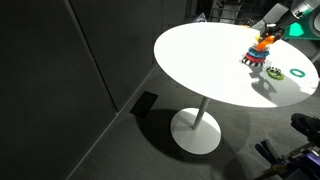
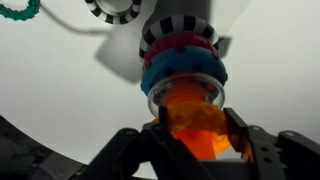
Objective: Take the orange ring off of the ring toss
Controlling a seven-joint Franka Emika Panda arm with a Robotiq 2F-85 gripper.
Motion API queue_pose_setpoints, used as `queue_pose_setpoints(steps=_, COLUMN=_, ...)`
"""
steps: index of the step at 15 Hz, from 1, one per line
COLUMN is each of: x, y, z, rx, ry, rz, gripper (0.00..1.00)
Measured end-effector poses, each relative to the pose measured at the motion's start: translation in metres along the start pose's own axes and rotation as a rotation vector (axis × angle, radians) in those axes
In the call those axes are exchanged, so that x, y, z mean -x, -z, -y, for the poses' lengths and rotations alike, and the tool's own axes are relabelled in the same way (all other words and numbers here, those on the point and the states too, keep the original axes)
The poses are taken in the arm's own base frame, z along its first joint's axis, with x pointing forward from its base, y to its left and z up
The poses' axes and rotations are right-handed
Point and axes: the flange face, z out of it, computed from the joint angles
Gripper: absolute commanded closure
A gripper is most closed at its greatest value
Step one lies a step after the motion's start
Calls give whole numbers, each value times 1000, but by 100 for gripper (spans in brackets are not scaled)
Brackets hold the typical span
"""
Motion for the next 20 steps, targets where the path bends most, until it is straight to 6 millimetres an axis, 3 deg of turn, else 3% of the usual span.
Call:
queue_pose_setpoints(steps=8, x=-24, y=34, z=-1, rx=-25, ry=-29, rz=-41, gripper=52)
queue_pose_setpoints(steps=14, x=-38, y=78, z=10, rx=-66, ry=-41, rz=-63, gripper=52)
queue_pose_setpoints(steps=17, x=-40, y=93, z=16, rx=-87, ry=-37, rz=-73, gripper=61)
queue_pose_setpoints(steps=20, x=-43, y=95, z=12, rx=-81, ry=-45, rz=-98, gripper=69)
